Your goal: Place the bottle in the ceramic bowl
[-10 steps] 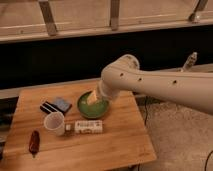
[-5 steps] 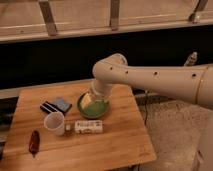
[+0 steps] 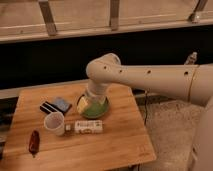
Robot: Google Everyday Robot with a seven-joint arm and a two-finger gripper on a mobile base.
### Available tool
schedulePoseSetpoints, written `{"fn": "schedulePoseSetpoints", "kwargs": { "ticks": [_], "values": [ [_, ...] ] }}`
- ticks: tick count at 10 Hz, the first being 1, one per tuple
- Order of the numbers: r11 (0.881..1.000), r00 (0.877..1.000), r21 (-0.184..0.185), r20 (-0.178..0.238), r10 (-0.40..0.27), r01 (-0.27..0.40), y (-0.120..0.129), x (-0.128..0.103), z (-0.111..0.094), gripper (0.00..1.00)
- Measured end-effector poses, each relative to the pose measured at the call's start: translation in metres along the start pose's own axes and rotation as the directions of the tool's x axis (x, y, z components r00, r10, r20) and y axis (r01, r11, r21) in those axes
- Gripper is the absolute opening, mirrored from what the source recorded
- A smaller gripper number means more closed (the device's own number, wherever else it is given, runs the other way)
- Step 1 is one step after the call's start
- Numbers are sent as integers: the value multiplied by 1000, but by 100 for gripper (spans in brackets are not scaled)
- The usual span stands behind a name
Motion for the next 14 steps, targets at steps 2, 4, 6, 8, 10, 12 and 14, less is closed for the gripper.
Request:
{"fn": "schedulePoseSetpoints", "kwargs": {
  "ticks": [2,4,6,8,10,12,14],
  "values": [
    [1000,1000,-4,-23,-6,6,2,0,5,70],
    [1000,998,-26,-64,-5,3,0,6,30,70],
    [999,995,-48,-98,8,-13,-4,15,54,70],
    [997,991,-76,-132,8,-18,-6,22,73,70],
    [995,987,-102,-160,-15,-1,-5,27,84,70],
    [989,981,-137,-173,-86,63,-2,28,94,70],
    [975,969,-152,-159,-189,165,1,26,94,70]
  ]
}}
